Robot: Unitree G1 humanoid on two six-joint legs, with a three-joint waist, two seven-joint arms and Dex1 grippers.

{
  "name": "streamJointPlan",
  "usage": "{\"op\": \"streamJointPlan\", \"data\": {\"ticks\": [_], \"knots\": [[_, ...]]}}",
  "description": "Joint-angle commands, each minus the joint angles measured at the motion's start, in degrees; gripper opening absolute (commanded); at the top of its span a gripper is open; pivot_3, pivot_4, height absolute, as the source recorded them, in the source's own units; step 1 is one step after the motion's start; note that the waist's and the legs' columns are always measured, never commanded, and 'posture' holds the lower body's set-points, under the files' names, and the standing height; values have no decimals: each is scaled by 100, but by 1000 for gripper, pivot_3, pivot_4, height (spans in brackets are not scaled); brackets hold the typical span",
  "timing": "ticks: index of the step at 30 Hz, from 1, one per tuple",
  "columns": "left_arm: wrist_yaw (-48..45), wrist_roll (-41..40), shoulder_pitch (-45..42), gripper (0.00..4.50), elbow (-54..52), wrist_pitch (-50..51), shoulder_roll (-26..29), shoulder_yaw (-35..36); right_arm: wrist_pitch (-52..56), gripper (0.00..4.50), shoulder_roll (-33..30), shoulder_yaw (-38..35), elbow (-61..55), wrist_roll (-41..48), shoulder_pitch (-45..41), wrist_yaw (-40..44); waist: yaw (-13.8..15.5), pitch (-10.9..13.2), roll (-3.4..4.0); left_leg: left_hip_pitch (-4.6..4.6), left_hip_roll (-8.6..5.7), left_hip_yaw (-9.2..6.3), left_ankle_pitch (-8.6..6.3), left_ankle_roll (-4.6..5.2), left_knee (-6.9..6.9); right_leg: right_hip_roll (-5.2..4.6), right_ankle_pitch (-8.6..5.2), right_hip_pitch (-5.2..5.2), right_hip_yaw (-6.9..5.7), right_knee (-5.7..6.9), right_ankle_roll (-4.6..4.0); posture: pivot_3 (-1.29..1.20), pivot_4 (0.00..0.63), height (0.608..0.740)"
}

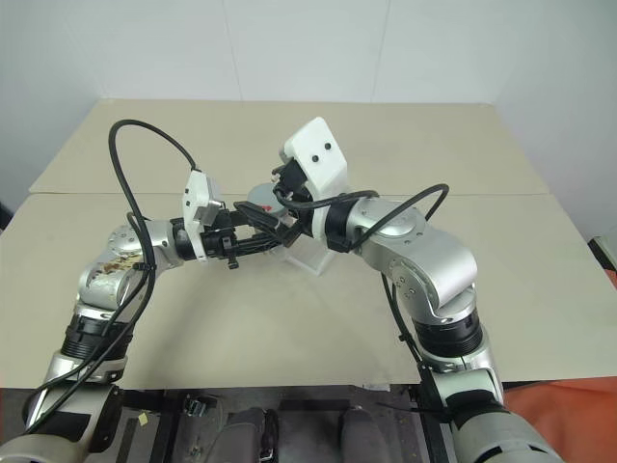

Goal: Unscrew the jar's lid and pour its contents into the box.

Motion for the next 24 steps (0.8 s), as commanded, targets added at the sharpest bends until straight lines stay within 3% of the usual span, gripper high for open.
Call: {"op": "streamJointPlan", "data": {"ticks": [1, 3, 13, 24], "knots": [[-61, -122, -112, 1953, -75, -30, 52, 153, -163, 3170, -51, -50, -203, 17, -7, 115, 0, 0, 0, 0, 0, 0, 0, 0, 0, 0, 0, 0, 0, 0, 0, 0, 150, 740], [-75, -154, -125, 1953, -80, 2, 63, 169, -169, 2753, -59, -39, -197, 5, 19, 153, 0, 0, 0, 0, 0, -1, 0, 0, 0, 0, 0, 0, 0, 0, 0, 0, 150, 740], [-461, -376, -179, 1953, 12, 93, 214, 241, -439, 2753, -252, -22, 17, 9, 27, 677, 0, 0, 0, 0, 0, 0, 0, 0, 0, 0, 0, 0, 0, -2, 0, 0, 150, 740], [-2481, -853, -472, 1953, 395, 62, 664, 83, -1607, 2753, -1032, -122, 695, 913, 15, 3700, 7, 0, 0, 0, 1, 23, 0, 0, 1, 3, 0, 7, -4, -25, 0, 0, 150, 740]]}}
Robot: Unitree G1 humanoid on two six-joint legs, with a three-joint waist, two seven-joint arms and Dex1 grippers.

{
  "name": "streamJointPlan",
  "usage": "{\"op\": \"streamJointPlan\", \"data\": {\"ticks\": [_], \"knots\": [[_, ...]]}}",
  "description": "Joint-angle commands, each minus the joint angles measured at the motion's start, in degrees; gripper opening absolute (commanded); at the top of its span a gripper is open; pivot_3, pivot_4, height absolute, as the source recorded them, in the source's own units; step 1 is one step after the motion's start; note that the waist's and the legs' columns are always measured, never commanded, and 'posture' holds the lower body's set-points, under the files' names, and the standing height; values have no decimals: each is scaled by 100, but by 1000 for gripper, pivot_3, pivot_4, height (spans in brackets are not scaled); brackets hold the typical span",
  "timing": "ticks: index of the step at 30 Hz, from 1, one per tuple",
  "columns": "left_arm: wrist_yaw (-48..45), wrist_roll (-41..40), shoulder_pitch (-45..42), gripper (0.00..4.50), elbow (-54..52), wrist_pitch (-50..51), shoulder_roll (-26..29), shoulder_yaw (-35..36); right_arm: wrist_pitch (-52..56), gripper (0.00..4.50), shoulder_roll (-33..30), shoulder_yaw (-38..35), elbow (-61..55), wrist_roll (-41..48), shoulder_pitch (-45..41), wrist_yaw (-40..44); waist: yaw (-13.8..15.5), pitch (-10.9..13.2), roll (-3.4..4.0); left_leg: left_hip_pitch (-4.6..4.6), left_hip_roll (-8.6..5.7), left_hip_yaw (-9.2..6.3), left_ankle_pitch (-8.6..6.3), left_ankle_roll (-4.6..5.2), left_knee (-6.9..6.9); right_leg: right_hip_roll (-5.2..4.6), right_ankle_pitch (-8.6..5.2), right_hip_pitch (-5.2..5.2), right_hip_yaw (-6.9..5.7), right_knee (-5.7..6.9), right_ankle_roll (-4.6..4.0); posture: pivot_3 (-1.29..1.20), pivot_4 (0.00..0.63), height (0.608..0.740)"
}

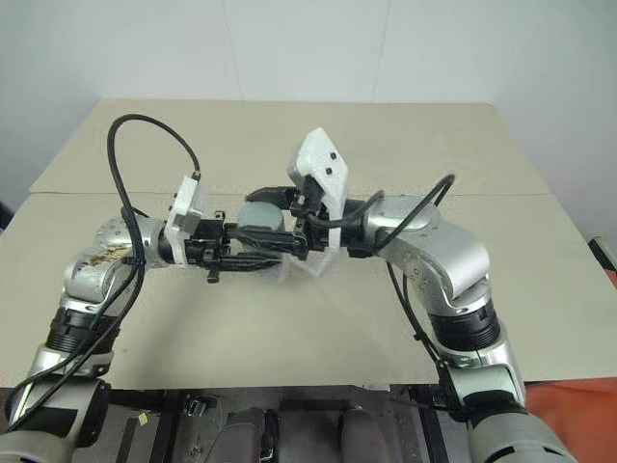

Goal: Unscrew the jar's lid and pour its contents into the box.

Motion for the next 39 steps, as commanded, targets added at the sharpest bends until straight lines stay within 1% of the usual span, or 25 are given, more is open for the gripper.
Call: {"op": "streamJointPlan", "data": {"ticks": [1, 5, 9, 12, 16, 19, 20, 23, 24, 28, 36, 39], "knots": [[-549, -305, -263, 1953, 180, -19, 195, 231, -404, 2753, -305, -128, 158, 300, -35, 1076, 8, 0, 0, 0, 0, 0, 0, 0, 0, 0, 0, 2, 0, -1, 0, 0, 150, 740], [-1046, -386, -486, 1953, 237, -3, 168, 102, -649, 2753, -440, 23, 432, 380, -146, 1936, 5, 0, 0, 0, 0, -1, 0, 0, 1, 1, 0, 1, -1, -2, 0, 0, 150, 740], [-1169, -732, -592, 1953, 96, 36, 239, -127, -721, 2753, -453, 127, 755, 465, -305, 2487, -5, 0, 0, 0, 2, -4, 0, 0, 1, 2, 0, 0, 1, -1, 0, 0, 150, 740], [-1169, -849, -598, 1953, 11, 26, 243, -214, -768, 2753, -408, 174, 930, 454, -403, 2685, -4, 0, 0, 0, 2, -14, 0, 0, 2, 1, 0, -3, 3, 5, 0, 0, 150, 740], [-1169, -809, -559, 1953, -17, -19, 207, -187, -860, 2753, -314, 201, 1058, 336, -486, 2647, 2, 0, 0, 0, 2, -15, 0, 0, 4, 1, 0, -3, 2, 9, 0, 0, 150, 740], [-1155, -673, -485, 1953, 10, -70, 191, -97, -874, 2753, -289, 152, 1061, 297, -465, 2505, 4, 0, 0, 0, 2, -15, 0, 0, 4, 1, 0, -3, 2, 21, 0, 0, 150, 740], [-1145, -651, -472, 1953, 15, -79, 194, -83, -881, 3479, -284, 136, 1057, 290, -455, 2468, 4, 0, 0, 0, 2, -16, 0, 0, 4, 1, 0, -3, 2, 22, 0, 0, 150, 740], [-1091, -622, -388, 1953, -23, -61, 235, 13, -848, 4400, -259, -7, 1040, 318, -431, 2278, -6, 0, 0, 0, 2, -15, 0, 0, 5, 0, 0, -6, 3, 22, 0, 0, 150, 740], [-1082, -614, -365, 1953, -36, -46, 243, 42, -852, 4472, -261, -40, 1032, 322, -426, 2242, -5, 0, 0, 1, 2, -16, 0, 0, 5, 1, 0, -6, 3, 22, 0, 0, 150, 740], [-884, -532, -244, 1953, -60, -32, 248, 164, -842, 4472, -303, -222, 960, 332, -355, 1962, 3, 0, 0, 0, 2, -16, 0, 0, 5, 0, 0, -4, 3, 25, 0, 0, 150, 740], [-248, -354, -5, 1953, -9, -95, 264, 437, -739, 4472, -392, -615, 586, 265, -5, 1001, 9, 0, 0, 0, 2, -17, 0, 0, 6, -1, 0, -5, 2, 25, 0, 0, 150, 740], [458, 28, 103, 1953, 27, -230, 156, 474, -618, 4472, -412, -774, 224, 65, 165, 187, 11, 0, 0, 0, 2, -17, 0, 0, 5, -1, 0, -5, 2, 25, 0, 0, 150, 740]]}}
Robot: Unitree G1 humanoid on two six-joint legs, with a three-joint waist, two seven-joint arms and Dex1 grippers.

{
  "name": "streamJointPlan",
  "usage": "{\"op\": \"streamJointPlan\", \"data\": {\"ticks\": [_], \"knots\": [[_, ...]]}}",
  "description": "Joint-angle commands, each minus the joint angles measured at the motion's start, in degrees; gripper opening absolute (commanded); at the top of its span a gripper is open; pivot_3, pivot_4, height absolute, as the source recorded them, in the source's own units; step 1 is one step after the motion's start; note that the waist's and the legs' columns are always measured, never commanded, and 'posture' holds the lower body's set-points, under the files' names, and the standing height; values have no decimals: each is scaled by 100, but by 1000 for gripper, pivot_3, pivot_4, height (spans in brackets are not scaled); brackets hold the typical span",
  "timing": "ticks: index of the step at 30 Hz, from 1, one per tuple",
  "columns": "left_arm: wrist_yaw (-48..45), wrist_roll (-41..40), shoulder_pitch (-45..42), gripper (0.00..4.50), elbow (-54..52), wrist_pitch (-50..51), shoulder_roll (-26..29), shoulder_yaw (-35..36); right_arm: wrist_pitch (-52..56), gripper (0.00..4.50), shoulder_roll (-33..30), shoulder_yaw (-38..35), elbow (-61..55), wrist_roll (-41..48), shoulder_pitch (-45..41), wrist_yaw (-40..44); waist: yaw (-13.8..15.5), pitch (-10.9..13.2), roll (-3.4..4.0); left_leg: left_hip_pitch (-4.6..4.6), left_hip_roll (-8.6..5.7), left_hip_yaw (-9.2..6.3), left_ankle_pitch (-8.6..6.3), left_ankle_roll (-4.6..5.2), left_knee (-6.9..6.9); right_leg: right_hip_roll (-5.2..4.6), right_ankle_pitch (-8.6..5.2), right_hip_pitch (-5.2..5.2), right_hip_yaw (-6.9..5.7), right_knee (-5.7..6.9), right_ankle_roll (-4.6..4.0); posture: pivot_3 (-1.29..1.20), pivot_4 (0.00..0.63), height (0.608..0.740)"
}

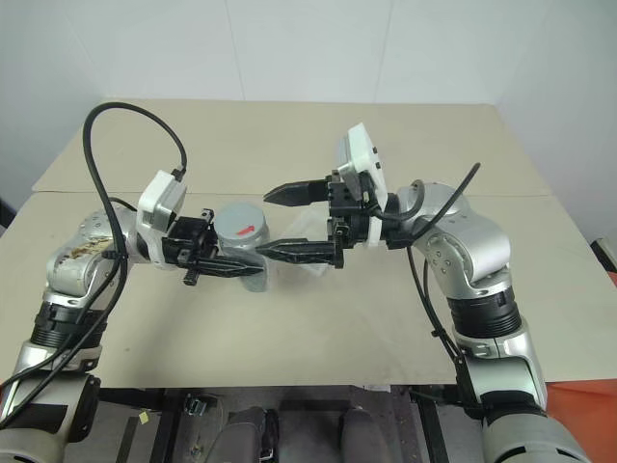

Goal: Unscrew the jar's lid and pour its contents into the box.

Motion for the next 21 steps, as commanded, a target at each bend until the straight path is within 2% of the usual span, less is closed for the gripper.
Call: {"op": "streamJointPlan", "data": {"ticks": [1, 10, 15, 21], "knots": [[726, 344, 110, 1953, -41, -207, -89, 153, 192, 4472, -9, -324, -562, -153, 86, -913, 1, 0, 0, 0, 0, -3, 0, 0, 0, 0, 0, 0, 0, 1, 0, 0, 150, 740], [1609, 509, 212, 1953, -168, -109, -402, 117, 1051, 4472, 624, -274, -1415, -31, 40, -2707, -9, 0, 0, 0, 0, -8, 0, 0, -2, -1, 0, -2, 2, 5, 0, 0, 150, 740], [1699, 544, 174, 1953, -133, -133, -464, 57, 1260, 4472, 783, 292, -1577, -505, 16, -3228, -9, 0, 0, -1, 0, -7, 0, 0, -1, -2, 0, -1, 1, 5, 0, 0, 150, 740], [1685, 521, 173, 1953, -176, -105, -463, 64, 1337, 4472, 999, 433, -1485, -643, -131, -3477, -9, 0, 0, -1, -1, -4, 0, 0, -1, -1, 0, -1, 1, 3, 0, 0, 150, 740]]}}
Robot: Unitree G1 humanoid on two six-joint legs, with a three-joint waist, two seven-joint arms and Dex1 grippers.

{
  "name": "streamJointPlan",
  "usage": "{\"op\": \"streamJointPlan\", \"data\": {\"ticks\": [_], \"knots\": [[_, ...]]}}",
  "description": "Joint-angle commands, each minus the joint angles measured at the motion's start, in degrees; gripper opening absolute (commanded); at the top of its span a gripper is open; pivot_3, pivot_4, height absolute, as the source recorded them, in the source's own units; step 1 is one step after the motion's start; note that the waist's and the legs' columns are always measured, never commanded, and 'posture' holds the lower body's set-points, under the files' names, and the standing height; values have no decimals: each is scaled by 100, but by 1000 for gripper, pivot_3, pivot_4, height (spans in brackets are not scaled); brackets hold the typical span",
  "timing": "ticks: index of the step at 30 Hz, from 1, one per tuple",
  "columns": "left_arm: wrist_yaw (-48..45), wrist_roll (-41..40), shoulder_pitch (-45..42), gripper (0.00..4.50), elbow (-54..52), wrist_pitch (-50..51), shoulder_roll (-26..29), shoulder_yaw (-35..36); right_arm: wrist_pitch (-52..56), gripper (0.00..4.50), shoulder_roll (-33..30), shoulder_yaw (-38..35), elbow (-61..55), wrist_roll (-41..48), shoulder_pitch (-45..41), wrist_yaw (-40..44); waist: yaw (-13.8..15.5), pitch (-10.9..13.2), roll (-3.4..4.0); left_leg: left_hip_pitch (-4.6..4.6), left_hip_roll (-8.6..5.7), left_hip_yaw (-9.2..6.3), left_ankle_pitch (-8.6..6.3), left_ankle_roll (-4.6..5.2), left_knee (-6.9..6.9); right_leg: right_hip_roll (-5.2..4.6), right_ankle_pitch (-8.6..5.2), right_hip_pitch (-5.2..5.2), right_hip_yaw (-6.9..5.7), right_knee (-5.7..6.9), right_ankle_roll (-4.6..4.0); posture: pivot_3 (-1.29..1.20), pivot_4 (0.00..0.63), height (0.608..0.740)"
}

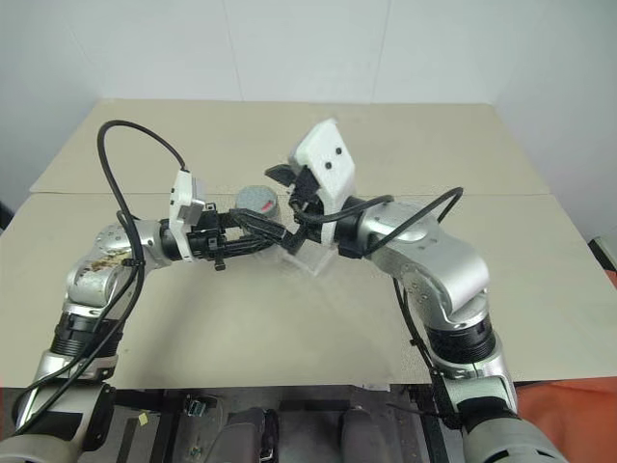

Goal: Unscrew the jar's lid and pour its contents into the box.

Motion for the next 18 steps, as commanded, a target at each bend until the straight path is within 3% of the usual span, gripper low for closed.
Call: {"op": "streamJointPlan", "data": {"ticks": [1, 18], "knots": [[-15, -46, -82, 1953, -187, -15, 20, 46, 11, 4472, 100, -11, -76, -145, -239, -196, -1, 0, 0, 0, 0, 0, 0, 0, 0, 0, 0, 1, 0, 0, 0, 0, 150, 740], [-62, -109, -35, 1953, -246, 37, 129, 111, 51, 4472, 72, 90, 103, -477, -135, -210, -3, 0, 0, 0, 0, 4, 0, 0, 0, 0, 0, 0, -1, -1, 0, 0, 150, 740]]}}
